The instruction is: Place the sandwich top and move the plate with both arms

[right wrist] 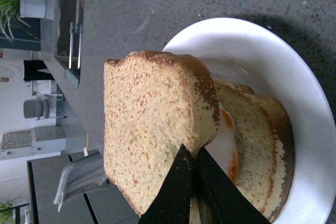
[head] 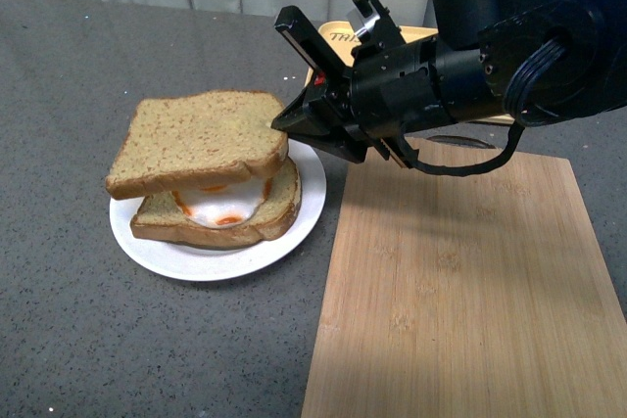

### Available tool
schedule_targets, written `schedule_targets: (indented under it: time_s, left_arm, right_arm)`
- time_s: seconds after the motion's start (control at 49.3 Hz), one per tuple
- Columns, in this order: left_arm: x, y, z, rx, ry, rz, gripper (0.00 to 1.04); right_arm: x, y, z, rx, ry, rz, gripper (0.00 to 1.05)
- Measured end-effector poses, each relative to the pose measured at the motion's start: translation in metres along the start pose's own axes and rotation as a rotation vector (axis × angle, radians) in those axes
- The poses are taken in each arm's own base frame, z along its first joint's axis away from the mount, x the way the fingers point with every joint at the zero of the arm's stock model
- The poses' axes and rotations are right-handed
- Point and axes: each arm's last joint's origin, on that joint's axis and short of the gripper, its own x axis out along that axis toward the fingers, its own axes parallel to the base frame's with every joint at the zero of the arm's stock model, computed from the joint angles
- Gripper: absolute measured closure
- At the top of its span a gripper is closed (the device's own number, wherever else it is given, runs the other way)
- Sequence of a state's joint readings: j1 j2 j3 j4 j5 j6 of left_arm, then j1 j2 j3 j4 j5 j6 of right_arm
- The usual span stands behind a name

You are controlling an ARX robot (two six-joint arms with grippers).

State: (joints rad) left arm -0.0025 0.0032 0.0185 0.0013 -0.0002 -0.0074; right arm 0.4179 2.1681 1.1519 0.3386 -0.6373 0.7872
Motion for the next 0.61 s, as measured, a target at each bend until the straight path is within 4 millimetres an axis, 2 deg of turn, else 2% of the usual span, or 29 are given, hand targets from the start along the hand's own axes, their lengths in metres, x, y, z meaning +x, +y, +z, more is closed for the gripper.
schedule_targets:
  time_s: [0.243, 0.446, 0.608]
  left_arm:
    - [0.0, 0.0, 0.0, 0.0, 0.0, 0.0, 0.07]
    - [0.0, 0.0, 0.0, 0.0, 0.0, 0.0, 0.07]
    - [0.0, 0.0, 0.0, 0.0, 0.0, 0.0, 0.07]
  right_arm:
    - [0.002, -0.007, -0.009, 0.034, 0.007, -0.057, 1.03]
    - [-0.014, -0.003, -0.015, 0.024, -0.056, -0.095, 0.68]
    - [-0.057, 0.021, -0.007, -0.093, -0.219, -0.221, 0.33]
